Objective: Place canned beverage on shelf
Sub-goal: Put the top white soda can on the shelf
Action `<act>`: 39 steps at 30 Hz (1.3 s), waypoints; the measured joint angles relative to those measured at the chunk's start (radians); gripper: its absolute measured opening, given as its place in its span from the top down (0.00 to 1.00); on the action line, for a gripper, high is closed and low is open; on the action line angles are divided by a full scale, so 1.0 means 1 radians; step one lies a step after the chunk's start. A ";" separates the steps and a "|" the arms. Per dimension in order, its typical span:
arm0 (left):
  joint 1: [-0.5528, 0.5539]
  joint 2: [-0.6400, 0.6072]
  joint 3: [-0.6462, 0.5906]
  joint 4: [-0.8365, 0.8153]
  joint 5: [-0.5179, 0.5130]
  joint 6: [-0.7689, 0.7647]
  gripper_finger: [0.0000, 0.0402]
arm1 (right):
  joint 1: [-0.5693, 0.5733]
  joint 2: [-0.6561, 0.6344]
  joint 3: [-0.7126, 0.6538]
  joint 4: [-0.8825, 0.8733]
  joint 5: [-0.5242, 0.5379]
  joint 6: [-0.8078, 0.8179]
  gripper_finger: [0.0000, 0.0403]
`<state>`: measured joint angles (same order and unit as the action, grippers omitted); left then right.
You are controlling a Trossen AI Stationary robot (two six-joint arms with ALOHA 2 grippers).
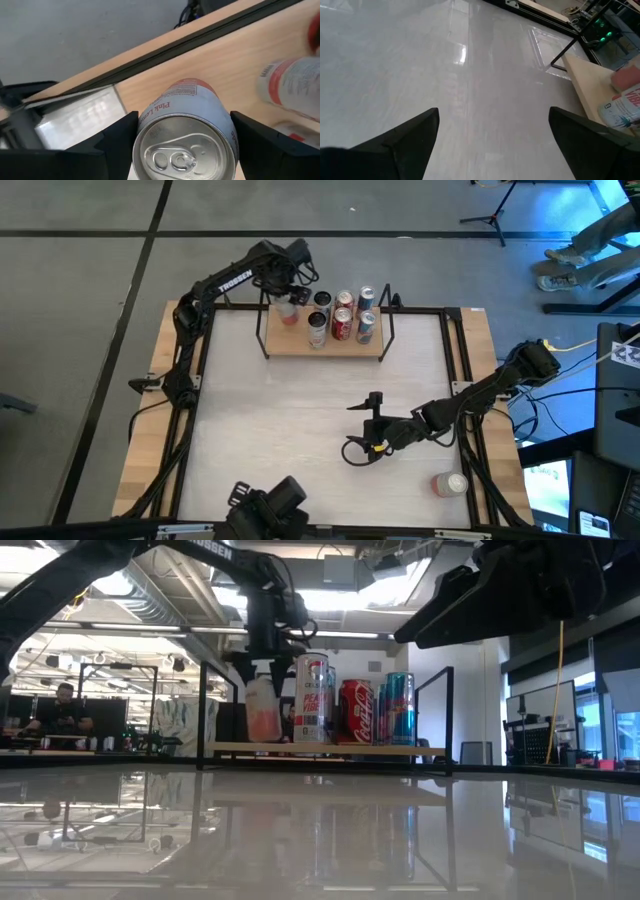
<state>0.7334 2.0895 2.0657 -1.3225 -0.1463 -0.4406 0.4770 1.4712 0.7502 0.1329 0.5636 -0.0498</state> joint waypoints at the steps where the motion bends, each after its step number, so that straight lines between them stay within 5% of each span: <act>1: -0.001 0.000 -0.006 0.011 0.007 0.005 0.34 | 0.000 0.000 0.000 0.000 0.000 0.000 0.08; 29: -0.050 -0.003 -0.046 0.084 -0.006 0.050 0.34 | 0.000 0.000 0.000 0.000 0.002 -0.003 0.08; 39: -0.050 -0.001 -0.046 0.086 0.007 0.080 0.23 | 0.000 0.000 0.000 0.000 0.003 -0.007 0.08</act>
<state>0.6838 2.0884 2.0193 -1.2369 -0.1390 -0.3603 0.4770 1.4708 0.7502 0.1333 0.5663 -0.0566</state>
